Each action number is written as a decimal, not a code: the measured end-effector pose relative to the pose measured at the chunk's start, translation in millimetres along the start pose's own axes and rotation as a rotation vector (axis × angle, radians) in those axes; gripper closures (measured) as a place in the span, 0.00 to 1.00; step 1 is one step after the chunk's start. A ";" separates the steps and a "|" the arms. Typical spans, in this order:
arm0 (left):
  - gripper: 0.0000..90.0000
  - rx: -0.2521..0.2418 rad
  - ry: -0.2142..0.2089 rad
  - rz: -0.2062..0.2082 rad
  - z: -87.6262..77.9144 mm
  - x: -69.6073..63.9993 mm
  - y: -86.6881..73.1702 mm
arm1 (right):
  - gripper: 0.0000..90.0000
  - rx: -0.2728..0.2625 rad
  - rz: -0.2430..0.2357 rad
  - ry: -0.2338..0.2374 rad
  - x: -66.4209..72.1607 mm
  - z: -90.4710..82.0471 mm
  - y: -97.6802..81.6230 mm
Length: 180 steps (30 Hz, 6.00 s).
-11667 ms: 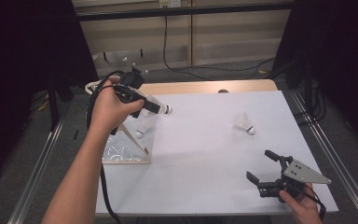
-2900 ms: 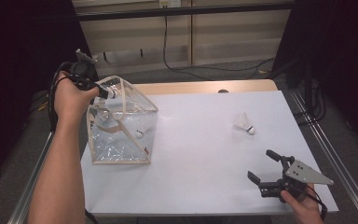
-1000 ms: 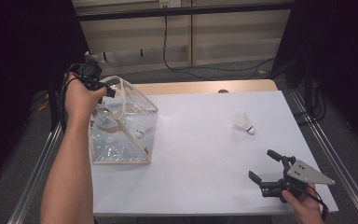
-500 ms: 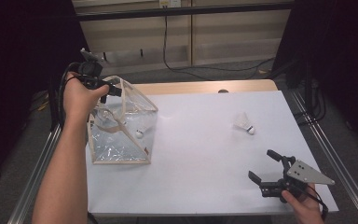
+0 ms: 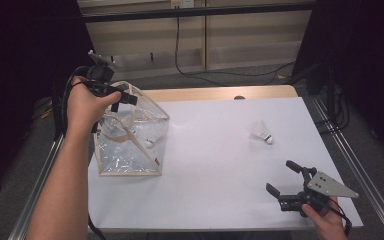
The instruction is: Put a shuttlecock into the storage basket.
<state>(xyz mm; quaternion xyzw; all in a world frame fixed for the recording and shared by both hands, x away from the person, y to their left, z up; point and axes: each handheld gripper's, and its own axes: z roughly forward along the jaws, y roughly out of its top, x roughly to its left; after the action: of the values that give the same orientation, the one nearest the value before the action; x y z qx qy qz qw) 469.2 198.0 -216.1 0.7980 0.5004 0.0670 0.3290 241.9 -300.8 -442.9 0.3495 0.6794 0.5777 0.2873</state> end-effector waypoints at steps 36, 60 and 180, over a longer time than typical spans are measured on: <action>0.34 0.035 -0.148 0.135 17.7 -57.6 -12.8 | 0.01 0.004 0.001 0.003 0.8 0.2 0.2; 0.21 0.041 -0.202 0.194 38.6 -82.9 -26.3 | 0.01 0.002 -0.003 0.004 0.6 0.6 0.2; 0.06 0.034 -0.250 0.297 166.8 -153.1 -93.0 | 0.01 0.006 -0.003 0.009 1.1 1.7 0.6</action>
<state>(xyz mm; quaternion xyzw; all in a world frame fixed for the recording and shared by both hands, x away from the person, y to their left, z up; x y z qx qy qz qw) 396.7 18.8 -366.3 0.8707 0.3333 0.0067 0.3615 242.7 -298.9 -442.6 0.3466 0.6830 0.5767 0.2841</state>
